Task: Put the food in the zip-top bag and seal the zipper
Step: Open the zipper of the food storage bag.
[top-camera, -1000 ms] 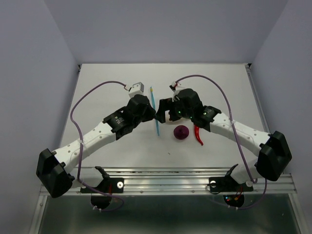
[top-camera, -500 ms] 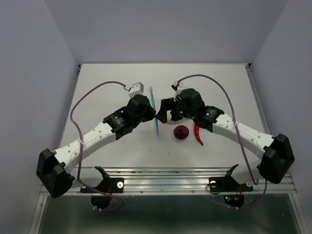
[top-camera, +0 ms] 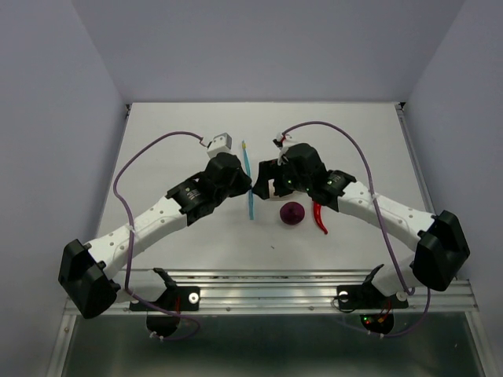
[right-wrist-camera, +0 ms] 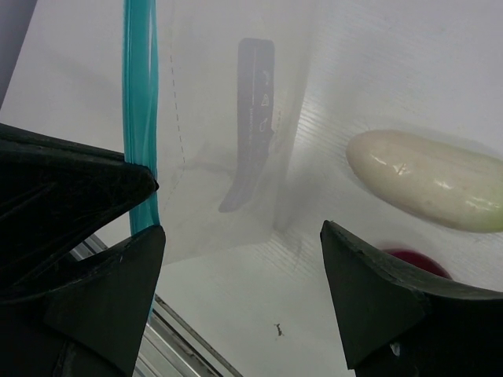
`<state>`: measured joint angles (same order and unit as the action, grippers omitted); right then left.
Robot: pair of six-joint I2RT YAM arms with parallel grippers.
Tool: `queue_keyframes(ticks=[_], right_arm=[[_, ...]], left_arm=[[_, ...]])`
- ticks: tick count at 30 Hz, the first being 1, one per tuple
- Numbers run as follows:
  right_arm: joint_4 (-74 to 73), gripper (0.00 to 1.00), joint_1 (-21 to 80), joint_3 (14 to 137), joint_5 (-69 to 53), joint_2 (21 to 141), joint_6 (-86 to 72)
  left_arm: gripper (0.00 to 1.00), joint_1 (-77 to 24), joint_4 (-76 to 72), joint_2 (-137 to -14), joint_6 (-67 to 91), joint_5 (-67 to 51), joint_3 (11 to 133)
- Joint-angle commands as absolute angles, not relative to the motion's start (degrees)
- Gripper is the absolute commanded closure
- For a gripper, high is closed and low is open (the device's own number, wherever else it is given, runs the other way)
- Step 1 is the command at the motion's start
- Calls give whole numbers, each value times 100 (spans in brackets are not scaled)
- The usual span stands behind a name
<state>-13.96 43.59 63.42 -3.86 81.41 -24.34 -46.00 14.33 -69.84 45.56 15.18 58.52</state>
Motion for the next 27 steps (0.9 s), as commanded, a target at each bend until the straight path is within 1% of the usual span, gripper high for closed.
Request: queue_keyframes(ticks=[1, 13, 21, 24, 26, 27], right_arm=[[-1345, 15, 4395, 6662, -562, 8288, -2364], [-1310, 13, 4395, 6653, -667, 8077, -2408], [-1283, 14, 4395, 6732, -844, 8323, -2531], [-1257, 18, 4447, 6759, -940, 8350, -2584], [-1204, 25, 4447, 6741, -967, 8350, -2654], [-1161, 31, 4447, 6750, -993, 8358, -2680]], left_arm=[[100, -4605, 1160, -6952, 4614, 1512, 5766], [100, -4605, 1266, -6996, 4702, 1740, 5748], [100, -4605, 1239, -6961, 4843, 1758, 5730], [100, -4605, 1274, -6961, 4878, 1802, 5713], [100, -4605, 1266, -6935, 4913, 1810, 5713], [100, -4605, 1266, -6926, 4939, 1811, 5713]])
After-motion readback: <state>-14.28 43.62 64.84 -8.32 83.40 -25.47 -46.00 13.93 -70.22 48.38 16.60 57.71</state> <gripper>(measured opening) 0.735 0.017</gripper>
